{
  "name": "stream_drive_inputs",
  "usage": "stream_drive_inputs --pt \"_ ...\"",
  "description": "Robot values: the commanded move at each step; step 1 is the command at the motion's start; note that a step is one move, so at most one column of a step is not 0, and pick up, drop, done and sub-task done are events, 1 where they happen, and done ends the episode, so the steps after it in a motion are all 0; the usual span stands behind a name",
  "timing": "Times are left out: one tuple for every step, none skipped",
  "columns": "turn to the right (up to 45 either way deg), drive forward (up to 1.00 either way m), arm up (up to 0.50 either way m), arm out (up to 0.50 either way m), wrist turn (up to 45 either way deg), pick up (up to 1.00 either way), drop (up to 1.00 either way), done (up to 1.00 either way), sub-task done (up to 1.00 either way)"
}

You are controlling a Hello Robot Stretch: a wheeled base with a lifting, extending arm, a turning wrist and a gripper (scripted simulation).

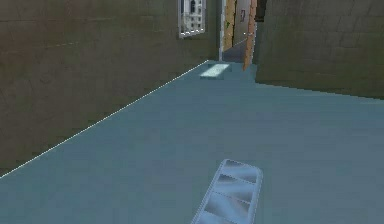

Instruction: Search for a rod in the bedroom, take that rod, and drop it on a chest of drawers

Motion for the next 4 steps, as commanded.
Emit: stream_drive_inputs --pt "0.0 0.0 0.0 0.0 45.0 0.0 0.0 0.0 0.0" --pt "0.0 0.0 0.0 0.0 45.0 0.0 0.0 0.0 0.0" --pt "0.0 0.0 0.0 0.0 21.0 0.0 0.0 0.0 0.0" --pt "0.0 0.0 -0.3 0.0 0.0 0.0 0.0 0.0 0.0"
